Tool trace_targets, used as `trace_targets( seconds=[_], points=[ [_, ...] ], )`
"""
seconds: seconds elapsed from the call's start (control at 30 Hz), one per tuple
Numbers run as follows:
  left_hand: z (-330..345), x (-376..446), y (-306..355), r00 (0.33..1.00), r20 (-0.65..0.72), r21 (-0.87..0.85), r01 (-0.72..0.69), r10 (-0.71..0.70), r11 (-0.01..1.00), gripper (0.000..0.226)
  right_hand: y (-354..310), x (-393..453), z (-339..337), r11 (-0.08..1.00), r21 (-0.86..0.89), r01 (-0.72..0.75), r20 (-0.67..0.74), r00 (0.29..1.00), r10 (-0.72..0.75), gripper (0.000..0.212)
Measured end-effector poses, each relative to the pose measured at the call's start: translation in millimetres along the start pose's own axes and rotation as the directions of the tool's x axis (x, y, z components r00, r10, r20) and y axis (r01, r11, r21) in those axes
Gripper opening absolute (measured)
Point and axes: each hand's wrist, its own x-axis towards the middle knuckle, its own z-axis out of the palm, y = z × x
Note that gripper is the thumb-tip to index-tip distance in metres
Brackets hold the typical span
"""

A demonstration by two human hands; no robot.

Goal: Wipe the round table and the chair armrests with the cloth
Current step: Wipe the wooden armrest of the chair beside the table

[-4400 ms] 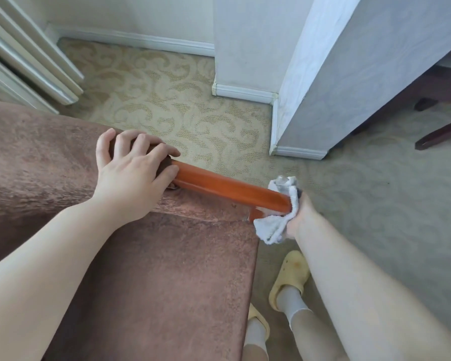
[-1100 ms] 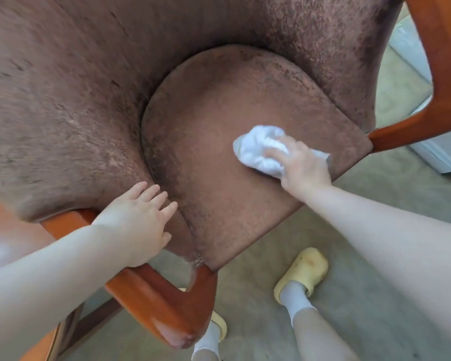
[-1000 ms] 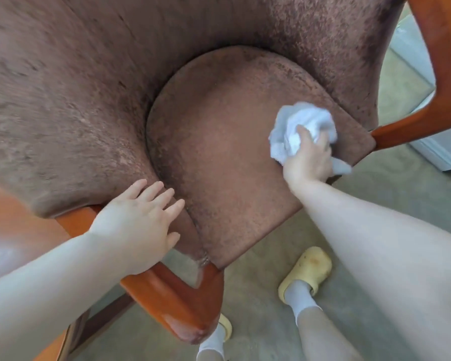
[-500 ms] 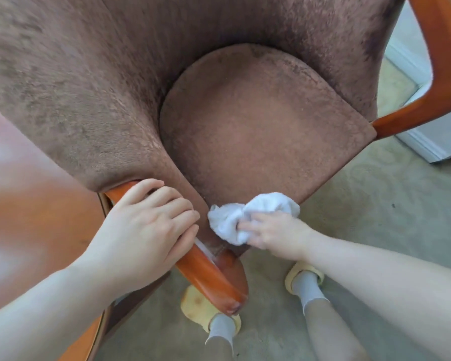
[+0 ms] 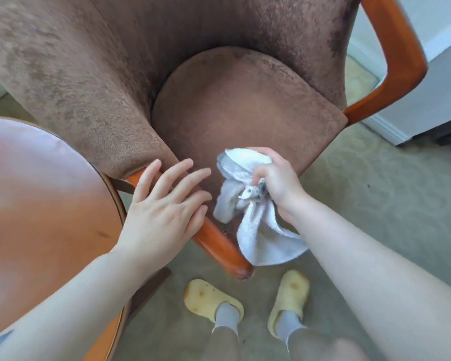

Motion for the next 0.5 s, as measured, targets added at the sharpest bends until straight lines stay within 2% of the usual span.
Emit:
trace_targets(
  seconds=[0.03,0.07,0.1,0.17,0.23,0.33,0.4,0.43,0.5],
  points=[
    [0.1,0.1,3.1,0.998,-0.010,0.012,0.054,-0.054,0.998,0.038,-8.3,-17.1,9.7,0.996,0.085,-0.013,0.061,0.998,0.008,0.047],
    [0.1,-0.3,6.2,0.991,-0.014,-0.009,0.133,-0.133,0.991,0.048,-8.1,-38.0,17.9,0.995,0.096,-0.033,0.120,0.993,0.022,0.044],
    [-1.1,-0.7,9.4,0.974,-0.007,-0.059,0.225,-0.225,0.973,0.057,-1.1,-58.0,24.2,0.998,0.056,-0.042,0.144,0.989,0.034,0.039],
    [-3.1,-0.3,15.0,0.931,0.038,-0.130,0.365,-0.363,0.922,0.063,23.6,-85.6,18.1,0.995,-0.060,-0.078,0.090,0.992,0.084,0.028],
    [-3.9,-0.1,18.5,0.916,0.087,-0.106,0.399,-0.391,0.911,0.057,44.7,-99.4,-9.4,0.967,-0.092,-0.238,0.052,0.969,0.243,0.019],
    [-6.7,2.4,22.6,0.914,0.103,-0.080,0.400,-0.392,0.913,0.056,44.1,-104.3,-23.3,0.876,0.083,-0.476,0.210,0.867,0.451,0.016],
    [-7.2,1.9,25.2,0.911,0.103,-0.066,0.406,-0.399,0.911,0.057,41.9,-106.5,-2.1,0.889,0.167,-0.425,0.279,0.886,0.371,0.022],
    [-7.5,-0.3,25.6,0.908,0.107,-0.047,0.411,-0.405,0.910,0.058,43.4,-107.4,9.1,0.940,0.125,-0.316,0.276,0.922,0.273,0.029],
    [-10.0,-7.9,24.6,0.909,0.132,-0.024,0.402,-0.396,0.915,0.056,47.6,-110.1,15.4,0.993,-0.005,-0.120,0.185,0.976,0.119,0.032]
  ],
)
